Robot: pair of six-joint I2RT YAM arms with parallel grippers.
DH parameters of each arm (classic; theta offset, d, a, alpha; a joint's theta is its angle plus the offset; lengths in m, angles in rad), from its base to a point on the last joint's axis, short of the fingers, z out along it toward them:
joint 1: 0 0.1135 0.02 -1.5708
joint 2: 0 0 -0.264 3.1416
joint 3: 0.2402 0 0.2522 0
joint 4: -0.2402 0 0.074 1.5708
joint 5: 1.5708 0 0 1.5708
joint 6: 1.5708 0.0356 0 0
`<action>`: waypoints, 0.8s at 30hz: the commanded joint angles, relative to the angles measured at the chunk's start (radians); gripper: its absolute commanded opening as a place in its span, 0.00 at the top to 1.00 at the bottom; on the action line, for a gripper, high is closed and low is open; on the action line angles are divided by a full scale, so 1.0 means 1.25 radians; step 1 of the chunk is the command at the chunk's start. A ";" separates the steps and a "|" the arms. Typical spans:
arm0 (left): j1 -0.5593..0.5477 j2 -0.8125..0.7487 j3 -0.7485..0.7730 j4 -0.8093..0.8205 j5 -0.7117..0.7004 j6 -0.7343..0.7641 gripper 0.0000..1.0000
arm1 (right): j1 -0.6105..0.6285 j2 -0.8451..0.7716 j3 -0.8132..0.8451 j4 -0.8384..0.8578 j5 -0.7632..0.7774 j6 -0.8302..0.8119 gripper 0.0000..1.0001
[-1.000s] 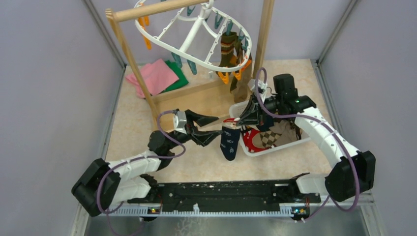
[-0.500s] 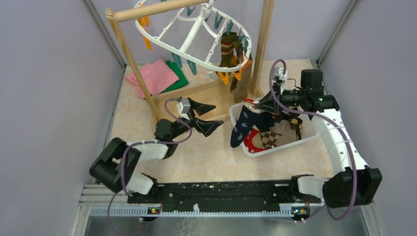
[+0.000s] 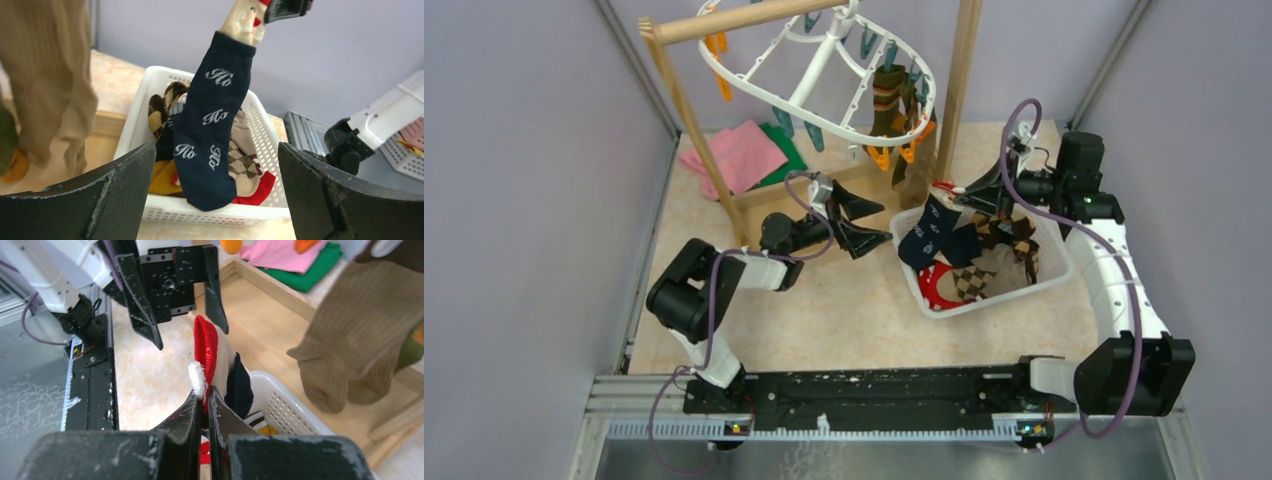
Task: Clip the socks to the hanger
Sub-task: Open the clamp at the hanger.
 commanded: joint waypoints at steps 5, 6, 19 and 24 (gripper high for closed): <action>-0.023 0.023 0.078 0.260 0.162 0.031 0.04 | 0.097 0.032 0.065 -0.119 -0.111 -0.139 1.00; -0.031 0.022 0.081 0.260 0.173 0.050 0.04 | 0.107 0.035 0.067 -0.124 -0.122 -0.144 1.00; -0.137 0.044 0.157 0.260 0.165 0.084 0.15 | 0.149 0.059 0.048 -0.073 -0.139 -0.108 1.00; -0.134 0.049 0.143 0.260 0.125 0.109 0.29 | 0.155 0.057 0.060 -0.071 -0.146 -0.096 1.00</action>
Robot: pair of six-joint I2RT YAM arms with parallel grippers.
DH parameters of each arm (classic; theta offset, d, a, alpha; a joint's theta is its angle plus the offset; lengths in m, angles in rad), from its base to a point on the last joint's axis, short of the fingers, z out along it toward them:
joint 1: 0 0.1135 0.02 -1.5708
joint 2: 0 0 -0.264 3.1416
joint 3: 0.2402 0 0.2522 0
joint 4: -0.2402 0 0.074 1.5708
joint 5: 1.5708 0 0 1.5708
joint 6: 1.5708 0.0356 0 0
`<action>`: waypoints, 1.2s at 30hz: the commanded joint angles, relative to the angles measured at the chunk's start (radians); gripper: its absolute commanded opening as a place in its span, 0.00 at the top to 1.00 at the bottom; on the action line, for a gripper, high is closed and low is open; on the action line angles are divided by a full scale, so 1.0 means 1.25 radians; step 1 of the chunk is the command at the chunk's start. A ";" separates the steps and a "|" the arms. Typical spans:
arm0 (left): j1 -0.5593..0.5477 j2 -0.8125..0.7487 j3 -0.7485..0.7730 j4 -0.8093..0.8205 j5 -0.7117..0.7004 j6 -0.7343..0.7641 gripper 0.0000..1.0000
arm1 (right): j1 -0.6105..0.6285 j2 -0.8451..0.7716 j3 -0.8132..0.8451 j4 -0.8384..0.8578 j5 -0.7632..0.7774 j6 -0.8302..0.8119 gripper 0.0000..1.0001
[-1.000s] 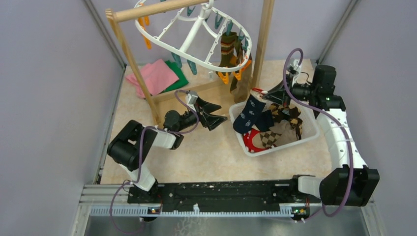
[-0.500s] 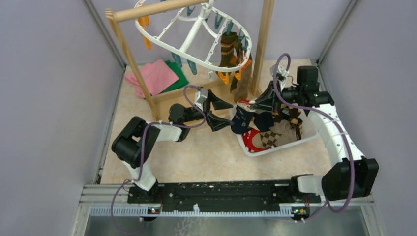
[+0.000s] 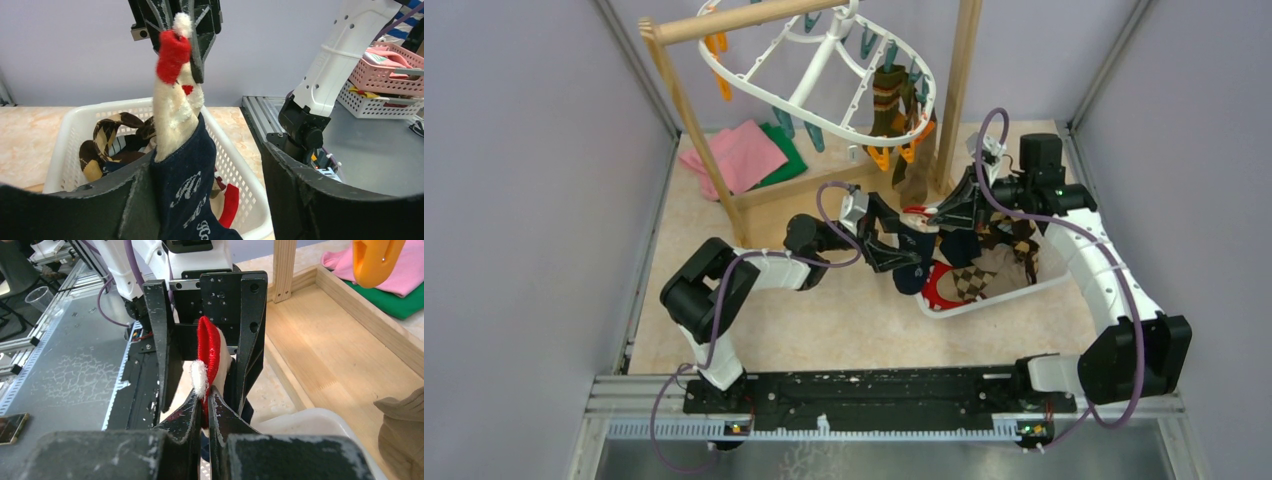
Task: Clip the socks to the hanger
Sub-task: Open the clamp at the hanger.
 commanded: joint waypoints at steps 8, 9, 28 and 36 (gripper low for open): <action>0.004 -0.007 0.010 0.240 -0.073 0.015 0.58 | 0.009 -0.006 0.008 0.057 0.000 0.027 1.00; 0.004 -0.010 0.004 0.241 -0.083 0.019 0.68 | 0.009 -0.007 0.008 0.056 0.005 0.028 1.00; 0.040 -0.132 -0.183 0.199 -0.152 0.091 1.00 | -0.061 -0.013 0.105 0.212 0.318 0.351 0.33; 0.046 -0.195 -0.242 0.169 -0.157 0.123 1.00 | -0.037 0.040 0.210 0.098 0.532 0.447 0.39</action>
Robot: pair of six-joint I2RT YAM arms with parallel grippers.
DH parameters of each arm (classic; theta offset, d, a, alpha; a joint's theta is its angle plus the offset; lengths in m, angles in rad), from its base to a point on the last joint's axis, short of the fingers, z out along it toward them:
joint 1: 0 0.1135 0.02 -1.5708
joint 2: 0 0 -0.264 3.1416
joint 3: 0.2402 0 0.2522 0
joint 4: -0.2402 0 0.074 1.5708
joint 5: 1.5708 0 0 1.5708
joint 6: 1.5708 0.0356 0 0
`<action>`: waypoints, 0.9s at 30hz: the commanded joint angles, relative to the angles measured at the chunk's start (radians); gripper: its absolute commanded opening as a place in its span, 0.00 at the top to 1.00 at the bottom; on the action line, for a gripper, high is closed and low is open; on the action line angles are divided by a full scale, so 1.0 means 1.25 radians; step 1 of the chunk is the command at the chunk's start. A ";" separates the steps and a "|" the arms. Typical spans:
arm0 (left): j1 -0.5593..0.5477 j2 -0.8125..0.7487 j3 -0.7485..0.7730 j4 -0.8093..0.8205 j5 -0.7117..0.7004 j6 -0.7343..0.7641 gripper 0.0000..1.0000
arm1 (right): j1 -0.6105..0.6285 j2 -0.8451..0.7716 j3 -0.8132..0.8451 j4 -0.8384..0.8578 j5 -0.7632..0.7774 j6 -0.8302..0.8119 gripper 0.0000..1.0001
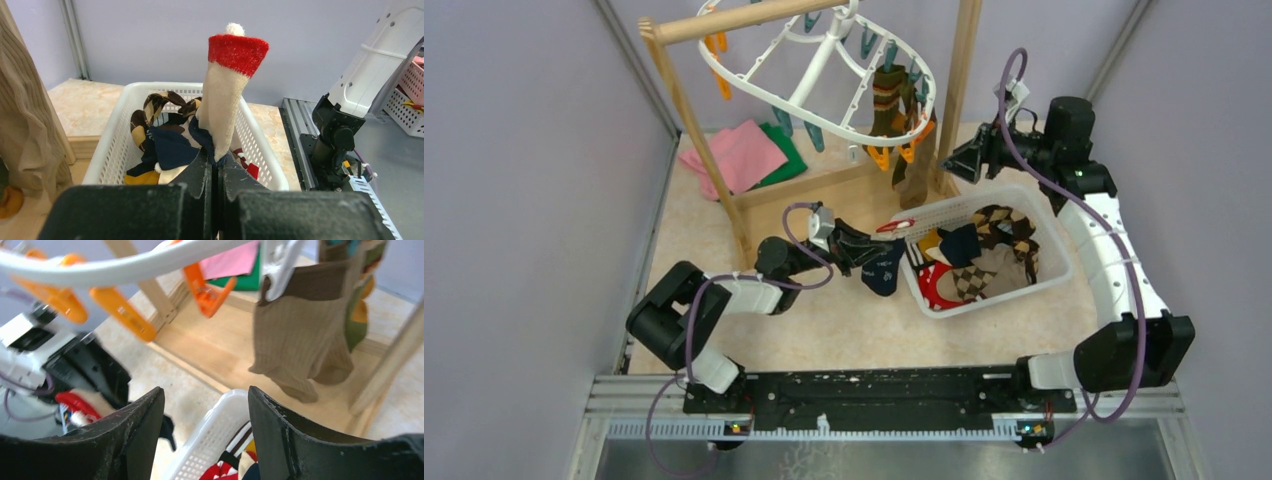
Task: Clip the socks to the hanger
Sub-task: Open the clamp at the hanger.
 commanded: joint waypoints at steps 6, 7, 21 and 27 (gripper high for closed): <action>0.005 -0.078 -0.052 0.154 -0.014 0.058 1.00 | 0.052 0.024 0.109 -0.024 0.401 0.193 0.40; 0.005 -0.082 -0.057 0.154 -0.013 0.062 1.00 | 0.058 0.017 0.087 0.003 0.406 0.202 0.41; 0.005 -0.119 -0.092 0.140 -0.014 0.086 1.00 | 0.213 -0.089 -0.066 0.254 0.578 0.222 0.44; 0.005 -0.128 -0.092 0.125 -0.014 0.093 1.00 | 0.215 -0.091 -0.082 0.280 0.613 0.282 0.45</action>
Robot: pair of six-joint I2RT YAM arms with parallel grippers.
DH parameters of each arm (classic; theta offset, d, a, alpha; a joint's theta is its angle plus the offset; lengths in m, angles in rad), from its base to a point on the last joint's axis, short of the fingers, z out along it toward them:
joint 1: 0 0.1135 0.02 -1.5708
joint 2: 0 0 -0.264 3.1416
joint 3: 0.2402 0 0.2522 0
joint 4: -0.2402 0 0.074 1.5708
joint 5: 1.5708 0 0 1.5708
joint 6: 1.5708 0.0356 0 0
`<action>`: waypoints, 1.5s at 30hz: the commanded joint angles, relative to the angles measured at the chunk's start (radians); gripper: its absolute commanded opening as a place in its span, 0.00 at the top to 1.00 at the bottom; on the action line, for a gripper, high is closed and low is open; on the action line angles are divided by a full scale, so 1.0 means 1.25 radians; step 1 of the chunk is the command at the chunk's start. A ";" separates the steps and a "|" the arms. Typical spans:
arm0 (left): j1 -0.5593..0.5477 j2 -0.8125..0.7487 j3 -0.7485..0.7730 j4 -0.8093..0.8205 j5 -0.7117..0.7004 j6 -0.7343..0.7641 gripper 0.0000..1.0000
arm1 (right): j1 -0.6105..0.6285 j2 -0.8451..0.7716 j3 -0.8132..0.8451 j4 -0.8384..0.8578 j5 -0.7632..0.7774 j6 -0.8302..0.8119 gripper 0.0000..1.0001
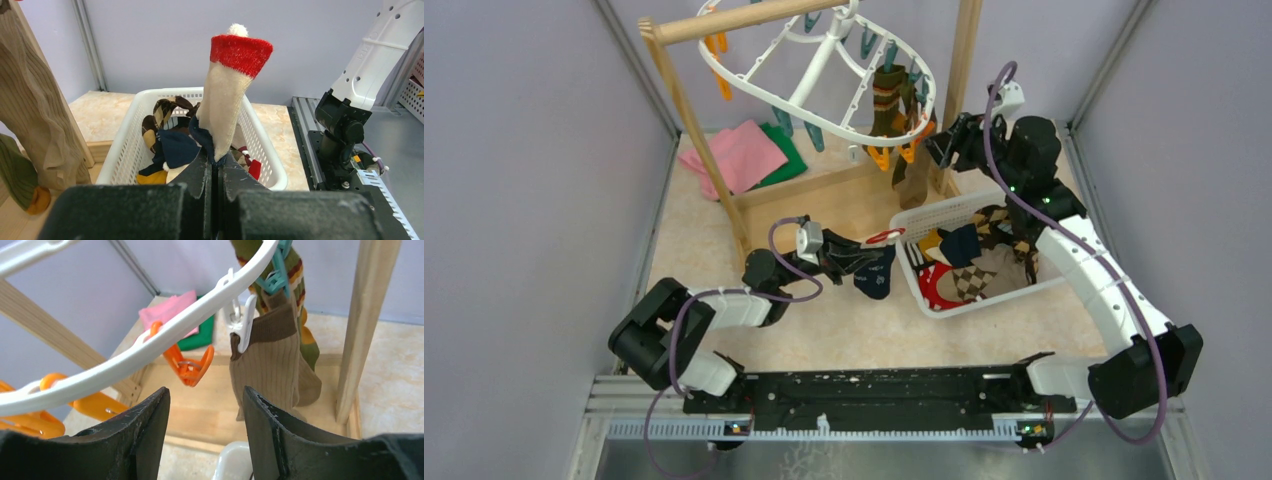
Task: Clip the socks to the hanger
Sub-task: Open the clamp at the hanger.
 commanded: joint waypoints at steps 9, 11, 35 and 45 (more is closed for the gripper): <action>0.004 -0.021 -0.002 0.126 0.008 0.015 1.00 | 0.014 -0.002 0.018 0.125 0.018 0.068 0.45; 0.003 -0.024 -0.006 0.125 0.008 0.018 1.00 | 0.021 0.002 0.015 0.129 0.016 0.067 0.45; 0.004 -0.020 -0.001 0.119 0.014 0.024 1.00 | 0.041 -0.017 -0.074 0.153 0.014 0.032 0.43; -0.007 0.003 0.009 0.129 -0.077 -0.151 1.00 | 0.035 -0.101 -0.197 0.205 -0.184 0.123 0.46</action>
